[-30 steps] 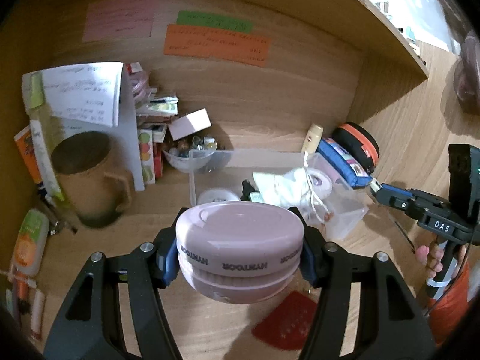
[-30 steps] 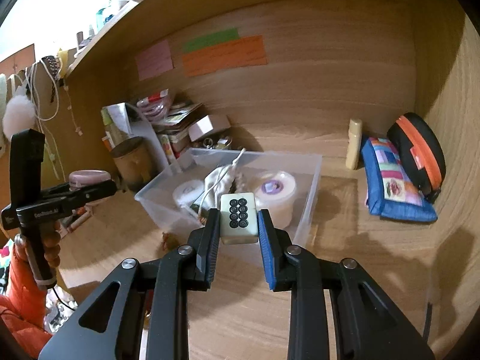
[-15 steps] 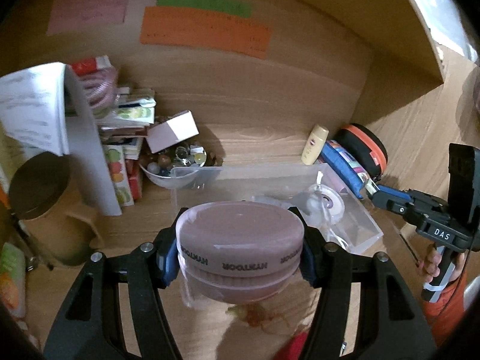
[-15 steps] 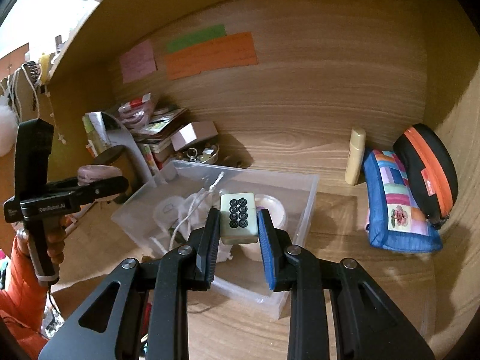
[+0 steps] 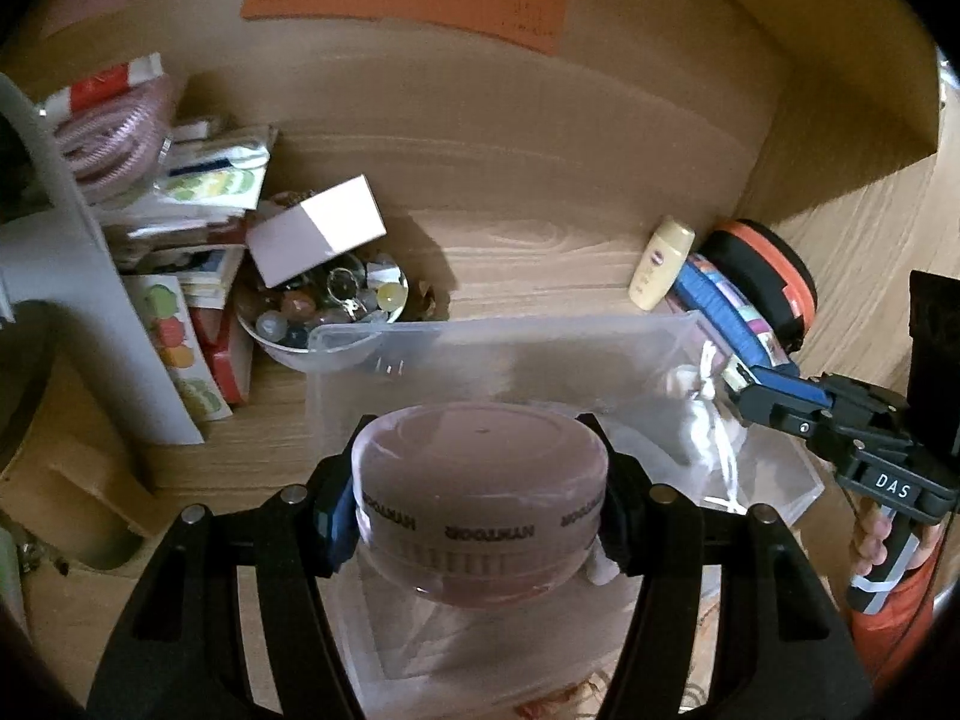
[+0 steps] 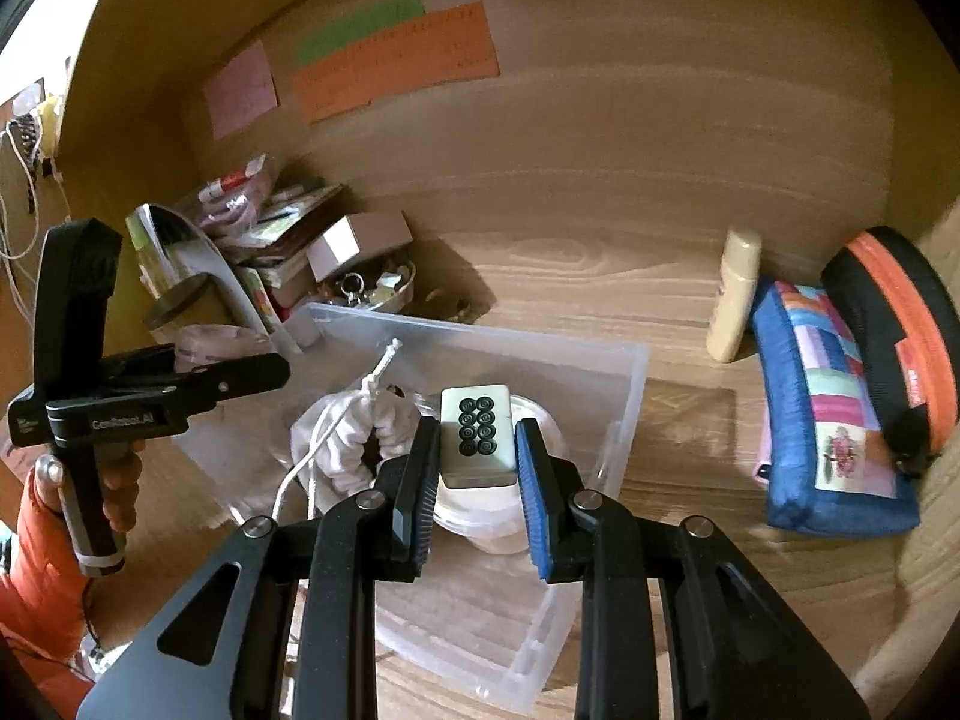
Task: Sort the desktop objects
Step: 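Carry the compact and domino tile over the clear box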
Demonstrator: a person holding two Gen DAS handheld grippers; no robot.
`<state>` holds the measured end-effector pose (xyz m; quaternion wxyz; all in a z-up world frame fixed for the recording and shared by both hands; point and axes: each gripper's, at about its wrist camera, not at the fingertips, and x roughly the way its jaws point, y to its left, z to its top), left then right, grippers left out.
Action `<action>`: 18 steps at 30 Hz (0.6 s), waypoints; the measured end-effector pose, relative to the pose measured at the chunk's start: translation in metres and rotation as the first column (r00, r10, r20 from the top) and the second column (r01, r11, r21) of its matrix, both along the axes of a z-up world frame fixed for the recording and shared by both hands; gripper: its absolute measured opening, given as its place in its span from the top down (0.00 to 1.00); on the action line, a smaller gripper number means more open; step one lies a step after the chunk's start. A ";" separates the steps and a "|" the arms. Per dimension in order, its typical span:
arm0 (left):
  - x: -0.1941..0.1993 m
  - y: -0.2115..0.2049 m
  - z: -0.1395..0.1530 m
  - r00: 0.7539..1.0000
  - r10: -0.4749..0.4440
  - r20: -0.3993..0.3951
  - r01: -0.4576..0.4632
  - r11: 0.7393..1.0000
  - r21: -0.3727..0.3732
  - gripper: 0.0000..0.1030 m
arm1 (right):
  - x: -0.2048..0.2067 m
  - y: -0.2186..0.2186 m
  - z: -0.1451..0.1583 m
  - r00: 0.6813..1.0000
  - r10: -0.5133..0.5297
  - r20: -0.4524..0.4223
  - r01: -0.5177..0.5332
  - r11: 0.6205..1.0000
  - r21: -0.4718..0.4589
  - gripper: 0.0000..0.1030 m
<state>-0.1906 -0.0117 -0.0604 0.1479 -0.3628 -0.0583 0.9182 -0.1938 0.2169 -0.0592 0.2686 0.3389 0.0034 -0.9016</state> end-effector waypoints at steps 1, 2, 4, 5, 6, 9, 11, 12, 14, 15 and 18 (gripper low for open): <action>-0.002 0.001 -0.002 1.000 -0.001 0.005 0.001 1.000 -0.005 0.39 | -0.002 -0.001 -0.003 1.000 0.002 0.004 -0.002 1.000 0.007 0.78; -0.004 0.002 -0.005 1.000 -0.001 0.009 0.002 1.000 -0.010 0.39 | -0.004 -0.002 -0.004 1.000 0.003 0.007 -0.003 1.000 0.012 0.78; -0.008 0.004 -0.011 1.000 -0.005 0.027 0.005 1.000 -0.015 0.39 | -0.007 -0.004 -0.008 1.000 0.006 0.010 -0.006 1.000 0.021 0.78; -0.008 0.005 -0.012 1.000 -0.005 0.021 0.006 1.000 -0.024 0.39 | -0.008 -0.005 -0.009 1.000 0.005 0.010 -0.005 1.000 0.027 0.78; -0.008 0.007 -0.012 1.000 -0.003 0.017 0.003 0.999 -0.042 0.39 | -0.008 -0.006 -0.010 1.000 0.004 0.008 -0.004 0.999 0.035 0.78; -0.009 0.010 -0.014 1.000 -0.013 0.019 0.014 0.999 -0.048 0.39 | -0.010 -0.006 -0.012 1.000 0.004 0.009 -0.005 0.999 0.041 0.78; -0.011 0.012 -0.016 1.000 -0.013 0.021 0.014 0.998 -0.057 0.39 | -0.010 -0.005 -0.013 1.000 0.005 0.009 -0.005 0.999 0.042 0.78; -0.013 0.013 -0.017 1.000 -0.012 0.021 0.013 0.998 -0.063 0.39 | -0.010 -0.005 -0.013 1.000 0.007 0.007 -0.007 0.999 0.044 0.78; -0.016 0.015 -0.018 1.000 -0.014 0.028 0.016 0.998 -0.067 0.39 | -0.010 -0.006 -0.013 1.000 0.007 0.003 -0.007 0.999 0.046 0.78; -0.017 0.017 -0.019 0.999 -0.014 0.033 0.016 0.998 -0.068 0.39 | -0.010 -0.006 -0.013 1.000 0.008 0.001 -0.008 0.999 0.048 0.78; -0.019 0.020 -0.021 1.000 -0.009 0.028 0.012 0.996 -0.094 0.39 | -0.011 -0.006 -0.013 1.000 0.010 0.000 -0.010 0.999 0.044 0.78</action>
